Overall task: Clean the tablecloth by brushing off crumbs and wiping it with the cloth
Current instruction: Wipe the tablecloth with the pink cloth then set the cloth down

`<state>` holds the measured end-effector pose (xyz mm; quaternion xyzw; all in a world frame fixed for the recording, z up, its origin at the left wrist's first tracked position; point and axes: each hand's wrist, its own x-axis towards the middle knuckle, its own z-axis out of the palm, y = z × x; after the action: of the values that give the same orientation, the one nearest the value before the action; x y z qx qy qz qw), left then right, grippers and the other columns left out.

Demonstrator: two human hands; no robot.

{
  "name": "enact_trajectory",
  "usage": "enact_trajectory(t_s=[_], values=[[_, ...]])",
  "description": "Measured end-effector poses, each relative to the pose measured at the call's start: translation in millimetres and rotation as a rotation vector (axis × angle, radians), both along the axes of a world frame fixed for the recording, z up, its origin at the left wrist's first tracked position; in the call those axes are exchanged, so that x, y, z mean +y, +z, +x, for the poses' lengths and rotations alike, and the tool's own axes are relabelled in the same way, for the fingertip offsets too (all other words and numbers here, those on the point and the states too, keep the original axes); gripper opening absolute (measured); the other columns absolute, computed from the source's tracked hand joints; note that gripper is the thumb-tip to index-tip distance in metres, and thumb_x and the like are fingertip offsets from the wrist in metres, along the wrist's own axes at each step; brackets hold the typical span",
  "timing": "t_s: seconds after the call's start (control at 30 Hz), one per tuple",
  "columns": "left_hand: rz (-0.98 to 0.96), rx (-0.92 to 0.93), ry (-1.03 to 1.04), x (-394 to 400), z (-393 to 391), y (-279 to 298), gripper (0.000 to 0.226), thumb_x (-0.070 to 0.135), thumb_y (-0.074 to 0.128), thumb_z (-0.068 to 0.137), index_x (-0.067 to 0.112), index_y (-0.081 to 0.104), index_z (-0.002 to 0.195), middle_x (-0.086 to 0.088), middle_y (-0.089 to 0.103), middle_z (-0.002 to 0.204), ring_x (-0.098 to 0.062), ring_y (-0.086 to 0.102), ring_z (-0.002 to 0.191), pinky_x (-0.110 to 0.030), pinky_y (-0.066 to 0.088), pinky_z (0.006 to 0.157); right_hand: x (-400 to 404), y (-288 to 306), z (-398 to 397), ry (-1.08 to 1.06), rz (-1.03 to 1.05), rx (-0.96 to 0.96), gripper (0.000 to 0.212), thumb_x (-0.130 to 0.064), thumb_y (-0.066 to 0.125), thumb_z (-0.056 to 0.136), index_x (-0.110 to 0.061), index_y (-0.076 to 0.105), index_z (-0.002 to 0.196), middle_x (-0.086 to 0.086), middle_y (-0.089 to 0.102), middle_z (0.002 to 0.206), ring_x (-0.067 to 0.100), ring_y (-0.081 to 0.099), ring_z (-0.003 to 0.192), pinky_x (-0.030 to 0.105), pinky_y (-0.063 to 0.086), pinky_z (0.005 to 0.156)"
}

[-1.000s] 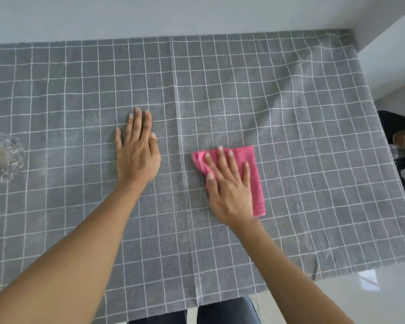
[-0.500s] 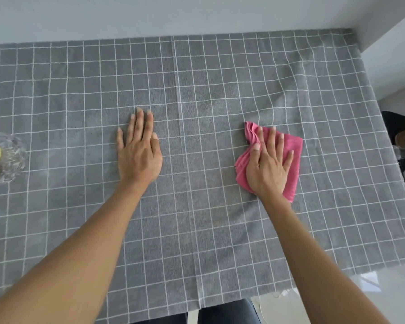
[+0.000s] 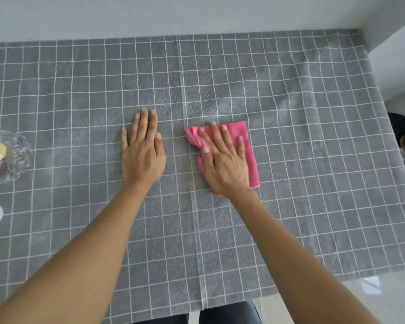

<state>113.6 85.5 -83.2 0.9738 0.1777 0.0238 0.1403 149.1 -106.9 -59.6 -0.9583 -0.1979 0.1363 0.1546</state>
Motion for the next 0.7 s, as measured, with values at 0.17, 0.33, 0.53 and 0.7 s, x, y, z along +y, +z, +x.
enact_trajectory(t_s=[0.17, 0.33, 0.53, 0.7], values=[[0.005, 0.008, -0.006, -0.1, 0.7, -0.9, 0.051, 0.028, 0.018, 0.104, 0.021, 0.009, 0.153, 0.001, 0.005, 0.161, -0.013, 0.001, 0.148, -0.045, 0.001, 0.12, -53.2, -4.2, 40.0, -0.323, -0.089, -0.004, 0.05, -0.043, 0.006, 0.103, -0.038, -0.001, 0.152, -0.009, -0.007, 0.161, 0.012, -0.013, 0.147, 0.046, -0.014, 0.117], [0.01, 0.01, -0.004, 0.2, 0.2, -1.3, 0.051, 0.029, 0.017, 0.103, 0.021, 0.008, 0.153, 0.0, 0.005, 0.161, -0.014, 0.001, 0.148, -0.045, 0.001, 0.12, -41.9, -1.9, 38.7, -0.418, -0.048, 0.021, 0.05, -0.042, 0.009, 0.103, -0.038, 0.004, 0.152, -0.009, -0.006, 0.161, 0.012, -0.013, 0.147, 0.045, -0.016, 0.116], [0.016, 0.021, 0.008, -1.4, 1.3, -0.5, 0.052, 0.03, 0.016, 0.102, 0.021, 0.008, 0.153, 0.001, 0.005, 0.161, -0.013, 0.001, 0.148, -0.045, 0.002, 0.12, 13.8, 2.0, 27.0, -0.164, -0.015, 0.029, 0.05, -0.043, 0.009, 0.103, -0.037, 0.004, 0.152, -0.009, -0.01, 0.161, 0.014, -0.016, 0.147, 0.048, -0.018, 0.115], [0.017, 0.008, 0.002, -1.3, 0.9, 1.1, 0.053, 0.03, 0.015, 0.102, 0.02, 0.01, 0.153, 0.001, 0.007, 0.161, -0.013, 0.003, 0.148, -0.044, 0.002, 0.119, 47.7, 0.9, 14.8, -0.003, 0.024, 0.013, 0.05, -0.041, 0.011, 0.103, -0.037, 0.009, 0.153, -0.01, -0.004, 0.161, 0.012, -0.012, 0.147, 0.044, -0.017, 0.116]])
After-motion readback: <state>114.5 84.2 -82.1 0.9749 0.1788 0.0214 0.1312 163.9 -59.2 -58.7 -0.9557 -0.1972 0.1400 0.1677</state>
